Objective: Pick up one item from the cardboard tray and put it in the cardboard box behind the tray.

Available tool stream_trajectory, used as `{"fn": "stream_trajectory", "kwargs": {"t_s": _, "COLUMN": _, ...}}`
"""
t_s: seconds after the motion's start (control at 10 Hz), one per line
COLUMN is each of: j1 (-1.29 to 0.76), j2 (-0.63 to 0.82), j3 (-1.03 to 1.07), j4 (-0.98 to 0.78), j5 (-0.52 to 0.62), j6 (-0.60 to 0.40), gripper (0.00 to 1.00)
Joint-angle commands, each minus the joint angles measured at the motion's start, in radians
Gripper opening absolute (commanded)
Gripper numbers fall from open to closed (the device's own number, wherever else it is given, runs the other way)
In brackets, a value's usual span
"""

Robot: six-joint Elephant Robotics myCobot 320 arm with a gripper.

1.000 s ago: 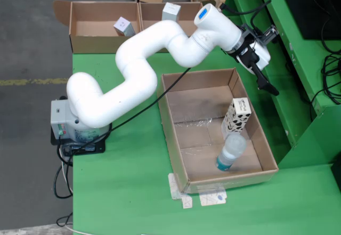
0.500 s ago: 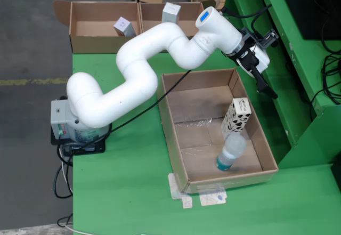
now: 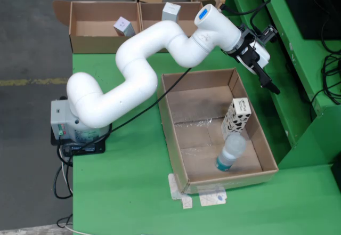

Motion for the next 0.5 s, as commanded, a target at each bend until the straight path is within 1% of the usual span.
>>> {"fn": "stream_trajectory", "kwargs": {"t_s": 0.0, "j1": 0.007, "j2": 0.048, "j3": 0.026, "j4": 0.012, "j5": -0.010, "j6": 0.000, "gripper": 1.00}}
{"fn": "stream_trajectory", "kwargs": {"t_s": 0.1, "j1": 0.008, "j2": 0.052, "j3": 0.026, "j4": 0.012, "j5": -0.010, "j6": -0.008, "gripper": 1.00}}
{"fn": "stream_trajectory", "kwargs": {"t_s": 0.2, "j1": 0.008, "j2": 0.052, "j3": 0.026, "j4": 0.012, "j5": -0.010, "j6": 0.023, "gripper": 1.00}}
{"fn": "stream_trajectory", "kwargs": {"t_s": 0.4, "j1": 0.009, "j2": 0.054, "j3": 0.026, "j4": 0.012, "j5": -0.010, "j6": 0.000, "gripper": 1.00}}
